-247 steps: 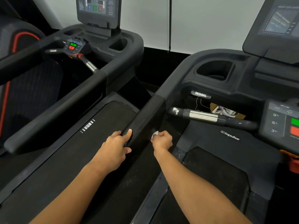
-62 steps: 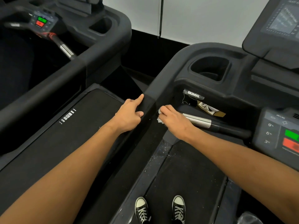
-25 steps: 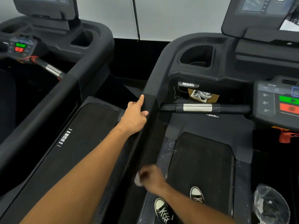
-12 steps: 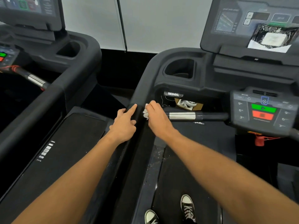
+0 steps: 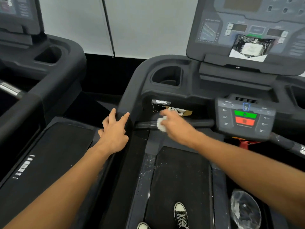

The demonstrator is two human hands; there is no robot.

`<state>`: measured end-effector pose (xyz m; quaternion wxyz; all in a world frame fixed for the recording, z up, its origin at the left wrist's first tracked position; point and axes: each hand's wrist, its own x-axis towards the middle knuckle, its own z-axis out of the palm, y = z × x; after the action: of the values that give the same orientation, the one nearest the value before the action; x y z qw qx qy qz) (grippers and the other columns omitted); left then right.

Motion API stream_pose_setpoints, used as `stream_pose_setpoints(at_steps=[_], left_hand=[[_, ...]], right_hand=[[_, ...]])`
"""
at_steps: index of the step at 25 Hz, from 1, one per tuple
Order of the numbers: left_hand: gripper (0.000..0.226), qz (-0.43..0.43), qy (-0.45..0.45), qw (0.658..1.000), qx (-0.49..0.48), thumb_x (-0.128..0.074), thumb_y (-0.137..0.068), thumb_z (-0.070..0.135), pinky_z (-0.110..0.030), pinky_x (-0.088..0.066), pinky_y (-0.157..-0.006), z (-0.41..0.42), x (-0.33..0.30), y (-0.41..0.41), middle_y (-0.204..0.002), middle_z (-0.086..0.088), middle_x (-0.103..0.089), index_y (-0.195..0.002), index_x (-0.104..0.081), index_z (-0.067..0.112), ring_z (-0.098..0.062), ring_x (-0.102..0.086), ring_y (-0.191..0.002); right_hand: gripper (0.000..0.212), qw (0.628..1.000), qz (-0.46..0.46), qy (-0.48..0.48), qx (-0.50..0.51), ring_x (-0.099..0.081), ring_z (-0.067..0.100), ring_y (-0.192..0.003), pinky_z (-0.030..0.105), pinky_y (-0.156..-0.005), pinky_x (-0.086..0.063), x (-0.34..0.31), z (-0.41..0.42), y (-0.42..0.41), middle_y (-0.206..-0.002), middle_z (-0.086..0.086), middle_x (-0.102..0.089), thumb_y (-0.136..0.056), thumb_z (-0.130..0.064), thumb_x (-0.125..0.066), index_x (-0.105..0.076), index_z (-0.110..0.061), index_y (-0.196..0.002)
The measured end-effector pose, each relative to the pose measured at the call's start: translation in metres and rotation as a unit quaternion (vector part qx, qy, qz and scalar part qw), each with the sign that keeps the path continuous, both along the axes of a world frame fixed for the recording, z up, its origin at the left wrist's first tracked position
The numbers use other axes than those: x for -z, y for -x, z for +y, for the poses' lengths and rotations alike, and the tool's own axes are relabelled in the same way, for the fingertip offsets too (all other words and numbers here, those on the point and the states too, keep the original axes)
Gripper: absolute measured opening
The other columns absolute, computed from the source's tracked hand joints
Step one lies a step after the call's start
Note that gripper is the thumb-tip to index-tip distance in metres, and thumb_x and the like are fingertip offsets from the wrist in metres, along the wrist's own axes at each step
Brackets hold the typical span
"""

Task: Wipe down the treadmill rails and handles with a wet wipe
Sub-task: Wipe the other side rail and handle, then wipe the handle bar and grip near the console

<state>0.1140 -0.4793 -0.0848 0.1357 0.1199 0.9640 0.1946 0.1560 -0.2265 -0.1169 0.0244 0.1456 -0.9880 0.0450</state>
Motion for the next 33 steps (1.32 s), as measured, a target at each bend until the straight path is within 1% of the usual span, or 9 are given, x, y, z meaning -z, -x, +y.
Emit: stream_pose_setpoints(at_steps=[2,4,10,14,17,22,28,31,33], left_hand=[[0.082,0.027,0.027,0.999,0.021,-0.052,-0.086,0.001,-0.063,-0.019,-0.109,0.02,-0.004,0.013,-0.163,0.0,0.014,-0.152,-0.021,0.038,-0.034,0.002,-0.146],[0.078,0.029,0.033,0.999,0.0,-0.053,-0.088,0.006,-0.064,-0.02,-0.108,0.034,-0.005,0.025,-0.163,-0.002,0.009,-0.152,-0.021,0.038,-0.037,-0.002,-0.146],[0.084,0.014,0.095,0.995,-0.009,-0.054,-0.089,0.008,-0.068,-0.003,-0.113,0.041,0.013,0.017,-0.162,-0.006,0.016,-0.155,-0.009,0.034,-0.036,0.015,-0.148],[0.072,0.109,0.133,0.976,0.132,-0.057,-0.086,0.018,-0.066,-0.005,-0.115,0.101,0.007,-0.001,-0.162,-0.012,-0.003,-0.151,-0.027,0.027,-0.038,0.005,-0.149],[0.059,0.065,0.046,0.967,0.242,-0.053,-0.095,0.023,-0.057,-0.032,-0.111,0.164,-0.001,-0.019,-0.156,-0.008,-0.027,-0.15,-0.033,0.026,-0.034,-0.027,-0.141],[0.051,0.015,0.012,0.957,0.288,-0.049,-0.1,0.027,-0.052,-0.047,-0.095,0.22,0.001,-0.028,-0.142,0.002,-0.044,-0.149,-0.034,0.029,-0.026,-0.048,-0.125],[0.035,-0.001,0.084,0.967,0.239,-0.049,-0.1,0.026,-0.057,-0.045,-0.093,0.244,0.008,-0.028,-0.125,0.0,-0.052,-0.135,-0.05,0.026,-0.029,-0.052,-0.119],[0.03,-0.006,0.082,0.973,0.217,-0.049,-0.099,0.026,-0.054,-0.048,-0.092,0.25,0.01,-0.025,-0.115,-0.002,-0.053,-0.128,-0.056,0.022,-0.03,-0.054,-0.113],[0.027,-0.003,0.078,0.975,0.21,-0.051,-0.099,0.025,-0.049,-0.051,-0.088,0.253,0.01,-0.022,-0.109,-0.002,-0.055,-0.124,-0.06,0.02,-0.027,-0.057,-0.106]], right_hand=[[0.046,0.998,-0.027,0.052,-0.006,-0.045,0.039,-0.124,0.046,-0.108,-0.039,0.014,-0.048,0.015,-0.143,0.02,-0.046,-0.077,0.006,-0.063,-0.062,0.001,-0.122],[0.054,0.999,-0.039,0.018,-0.027,-0.036,0.04,-0.137,0.046,-0.117,-0.027,0.029,-0.067,0.022,-0.15,0.022,-0.04,-0.088,0.002,-0.053,-0.045,0.003,-0.141],[0.063,0.993,0.01,-0.116,-0.016,-0.032,0.034,-0.145,0.044,-0.119,0.014,0.011,0.068,-0.022,-0.156,0.02,-0.035,-0.092,0.003,-0.044,-0.027,0.001,-0.152],[0.051,0.967,0.031,-0.25,-0.022,-0.049,0.036,-0.135,0.06,-0.117,0.0,-0.014,0.133,-0.06,-0.135,0.016,-0.06,-0.092,-0.007,-0.056,-0.049,0.001,-0.142],[0.041,0.945,0.065,-0.316,-0.057,-0.061,0.03,-0.123,0.06,-0.114,-0.02,-0.036,0.154,-0.077,-0.117,0.006,-0.072,-0.084,-0.015,-0.069,-0.069,-0.007,-0.124],[0.031,0.936,-0.012,-0.341,-0.087,-0.053,0.031,-0.125,0.056,-0.114,0.02,-0.054,0.165,-0.069,-0.105,0.006,-0.067,-0.093,-0.006,-0.045,-0.068,-0.009,-0.113],[0.033,0.961,-0.034,-0.274,0.006,-0.047,0.041,-0.13,0.059,-0.119,0.002,-0.039,0.139,-0.064,-0.118,0.019,-0.064,-0.098,-0.011,-0.045,-0.062,-0.01,-0.126],[0.027,0.971,0.002,-0.239,-0.014,-0.056,0.037,-0.12,0.061,-0.117,-0.002,-0.04,0.137,-0.096,-0.113,0.017,-0.067,-0.09,-0.013,-0.055,-0.072,-0.011,-0.111],[0.024,0.988,0.04,-0.148,0.006,-0.057,0.031,-0.113,0.061,-0.12,-0.016,-0.036,0.14,-0.121,-0.1,0.01,-0.069,-0.082,-0.011,-0.058,-0.073,-0.012,-0.101]])
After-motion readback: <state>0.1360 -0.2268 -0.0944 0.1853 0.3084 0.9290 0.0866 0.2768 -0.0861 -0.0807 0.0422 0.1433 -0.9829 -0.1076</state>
